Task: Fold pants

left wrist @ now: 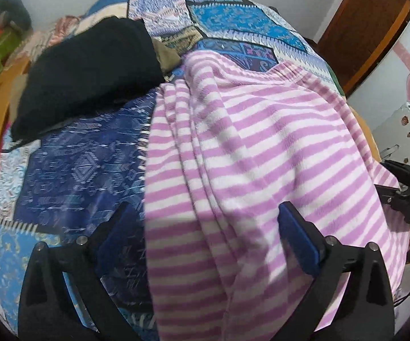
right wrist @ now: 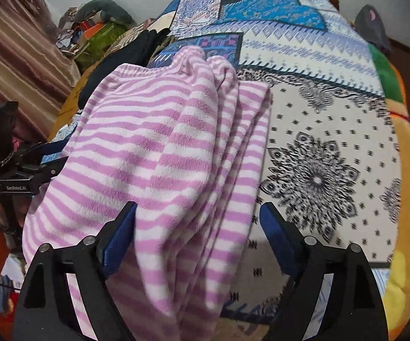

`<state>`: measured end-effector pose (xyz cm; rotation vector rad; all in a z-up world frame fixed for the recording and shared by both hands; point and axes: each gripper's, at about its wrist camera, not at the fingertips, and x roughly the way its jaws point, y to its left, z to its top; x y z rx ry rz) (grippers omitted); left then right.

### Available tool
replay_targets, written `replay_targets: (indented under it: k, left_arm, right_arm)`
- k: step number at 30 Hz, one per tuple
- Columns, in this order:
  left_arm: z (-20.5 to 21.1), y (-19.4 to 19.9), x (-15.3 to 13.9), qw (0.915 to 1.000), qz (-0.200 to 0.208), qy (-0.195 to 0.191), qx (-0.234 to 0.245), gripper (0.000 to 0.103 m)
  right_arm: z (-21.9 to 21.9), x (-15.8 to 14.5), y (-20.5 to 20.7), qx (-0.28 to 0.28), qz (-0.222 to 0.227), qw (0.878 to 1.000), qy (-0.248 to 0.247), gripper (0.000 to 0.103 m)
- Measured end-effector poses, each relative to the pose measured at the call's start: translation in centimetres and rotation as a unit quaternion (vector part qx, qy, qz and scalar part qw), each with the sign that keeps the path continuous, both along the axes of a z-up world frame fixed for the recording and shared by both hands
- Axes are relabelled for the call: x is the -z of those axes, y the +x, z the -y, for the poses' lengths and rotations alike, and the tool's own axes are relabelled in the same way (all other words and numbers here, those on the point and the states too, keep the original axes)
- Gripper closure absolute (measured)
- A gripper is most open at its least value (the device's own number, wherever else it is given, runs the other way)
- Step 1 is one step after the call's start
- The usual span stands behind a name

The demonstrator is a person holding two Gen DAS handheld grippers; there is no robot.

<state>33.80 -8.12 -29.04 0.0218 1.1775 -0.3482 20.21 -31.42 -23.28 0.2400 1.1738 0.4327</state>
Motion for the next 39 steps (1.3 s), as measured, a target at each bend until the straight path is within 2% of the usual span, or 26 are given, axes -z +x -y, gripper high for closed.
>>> replay_targets:
  k: [3,6,8,10,12,17,19,26,39]
  left_arm:
    - [0.4,1.1,0.4,0.9996,-0.022,-0.017,0.002,0.001]
    - [1.3,2.0,0.5,0.9990,-0.033,-0.028,0.011,0.011]
    - [1.8,2.3,0.3,0.9989,-0.032,-0.029,0.020,0.026]
    - [2.8,2.3,-0.1,0.9989,-0.023,-0.022,0.033,0.036]
    - [3.7,2.2,-0.4,0.9989,-0.011,-0.007,0.045,0.043]
    - [5.2,1.5,-1.6,0.9967,0.029,0.036,0.066,0.069]
    - [5.5,1.0,-2.4,0.9952,0.045,0.046,0.074,0.071]
    - [4.6,-0.5,-5.1,0.9936,0.074,0.044,0.074,0.074]
    - [-0.8,-1.0,-12.8,0.9868,0.160,0.018,0.021,0.076]
  right_arm:
    - [-0.3,-0.1,0.4,-0.013,-0.002,1.000,0.007,0.017]
    - [-0.8,-0.1,0.9,-0.024,-0.003,1.000,0.012,0.018]
    - [-1.3,-0.3,1.3,-0.035,-0.003,0.999,0.020,0.025]
    - [-2.0,-0.6,1.7,-0.045,0.000,0.999,0.027,0.040]
    - [-2.8,-1.0,1.9,-0.055,0.008,0.998,0.025,0.050]
    - [-4.0,-2.2,1.9,-0.065,0.036,0.997,0.009,0.073]
    - [-4.2,-2.8,1.9,-0.068,0.045,0.997,0.007,0.077]
    - [-4.4,-5.9,1.6,-0.069,0.078,0.994,0.010,0.079]
    - [-7.8,-12.1,3.3,-0.074,0.161,0.984,0.019,0.080]
